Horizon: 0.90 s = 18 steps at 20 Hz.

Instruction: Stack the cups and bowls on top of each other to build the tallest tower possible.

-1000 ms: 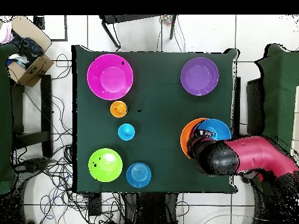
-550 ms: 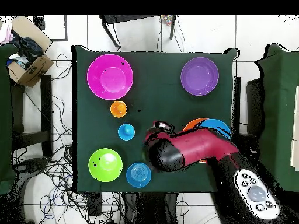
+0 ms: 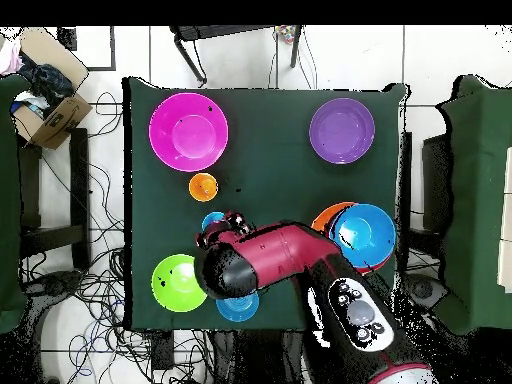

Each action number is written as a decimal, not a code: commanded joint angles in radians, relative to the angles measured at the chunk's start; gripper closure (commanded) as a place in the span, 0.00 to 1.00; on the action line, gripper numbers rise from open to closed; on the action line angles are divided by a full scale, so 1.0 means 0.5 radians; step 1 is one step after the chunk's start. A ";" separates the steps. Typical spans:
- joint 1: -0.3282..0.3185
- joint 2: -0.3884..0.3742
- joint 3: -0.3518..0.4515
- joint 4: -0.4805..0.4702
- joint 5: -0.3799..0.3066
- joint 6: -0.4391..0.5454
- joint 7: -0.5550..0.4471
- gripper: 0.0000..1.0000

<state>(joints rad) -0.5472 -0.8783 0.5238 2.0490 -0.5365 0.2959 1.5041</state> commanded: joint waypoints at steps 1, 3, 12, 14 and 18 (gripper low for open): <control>-0.057 0.129 -0.123 -0.101 -0.026 0.024 0.171 0.00; -0.090 0.136 -0.099 -0.082 -0.024 -0.002 0.172 0.00; -0.296 -0.101 0.154 0.160 -0.084 0.168 -0.108 0.00; -0.232 -0.189 0.016 0.198 -0.107 0.153 0.032 0.00; -0.257 -0.116 0.014 0.248 -0.275 0.021 -0.025 0.00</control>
<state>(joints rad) -0.6971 -0.9474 0.5333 2.0754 -0.5539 0.2957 1.5158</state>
